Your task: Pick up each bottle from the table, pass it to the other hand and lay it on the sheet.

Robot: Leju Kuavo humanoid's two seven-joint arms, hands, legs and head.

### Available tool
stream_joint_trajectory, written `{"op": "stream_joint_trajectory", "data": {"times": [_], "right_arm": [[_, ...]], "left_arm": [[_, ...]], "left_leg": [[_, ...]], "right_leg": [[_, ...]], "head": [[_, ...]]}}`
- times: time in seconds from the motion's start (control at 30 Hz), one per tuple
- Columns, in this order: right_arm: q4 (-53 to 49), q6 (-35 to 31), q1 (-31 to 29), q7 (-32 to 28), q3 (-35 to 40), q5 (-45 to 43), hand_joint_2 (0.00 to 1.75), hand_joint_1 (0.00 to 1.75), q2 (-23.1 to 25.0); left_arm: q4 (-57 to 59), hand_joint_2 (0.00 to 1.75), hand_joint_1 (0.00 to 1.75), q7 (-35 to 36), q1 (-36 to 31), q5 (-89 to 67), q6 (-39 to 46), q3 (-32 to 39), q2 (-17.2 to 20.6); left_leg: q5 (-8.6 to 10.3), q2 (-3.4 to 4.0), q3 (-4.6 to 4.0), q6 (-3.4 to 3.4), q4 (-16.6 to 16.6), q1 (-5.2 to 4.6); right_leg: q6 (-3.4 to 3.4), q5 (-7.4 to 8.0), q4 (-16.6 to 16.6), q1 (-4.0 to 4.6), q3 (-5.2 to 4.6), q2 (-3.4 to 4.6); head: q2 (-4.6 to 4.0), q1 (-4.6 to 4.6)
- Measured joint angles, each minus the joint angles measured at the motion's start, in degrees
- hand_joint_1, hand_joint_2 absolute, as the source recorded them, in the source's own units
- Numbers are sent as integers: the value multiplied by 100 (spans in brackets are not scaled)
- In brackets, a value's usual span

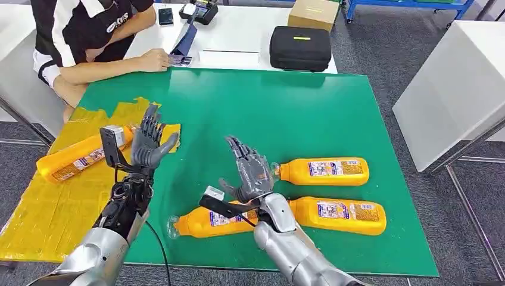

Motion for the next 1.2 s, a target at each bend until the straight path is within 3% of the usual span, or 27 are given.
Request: {"op": "stream_joint_trajectory", "data": {"times": [0.2,0.37,0.43,0.8,1.03,1.2], "right_arm": [[-975,1102,486,-760,-92,-614,175,0,-20],[-1950,2490,891,-972,89,-933,175,0,-275],[-2130,2725,998,-1002,188,-926,175,0,-389],[-2314,2902,1279,-915,816,-10,175,0,-1484],[-2548,2858,1617,55,824,805,175,0,-1880],[-2386,2828,1484,338,824,1070,175,0,-1893]], "left_arm": [[-90,175,0,0,36,61,-59,-116,0],[-218,175,0,0,52,83,-72,-208,2],[-243,175,0,0,52,85,-85,-244,2],[-426,175,0,-2,99,159,-131,-304,24],[-426,175,0,-2,90,194,-135,-310,44],[-426,175,0,-2,74,183,-107,-396,35]], "left_leg": [[-1,-1,-13,-1,0,0],[-2,-2,-16,-1,0,-1],[-2,-3,-17,-1,0,-2],[-2,-9,-19,0,1,-4],[-5,-1,-18,-2,0,-3],[-1,0,-17,1,0,-3]], "right_leg": [[0,-1,0,-1,-13,0],[0,-1,-1,-2,-15,-1],[0,-1,-1,-2,-15,-1],[2,1,-2,-3,-13,-2],[2,-1,-2,-1,-15,0],[-3,-1,-2,-2,-16,0]], "head": [[0,0],[0,0],[0,2],[0,0],[0,-2],[0,0]]}}
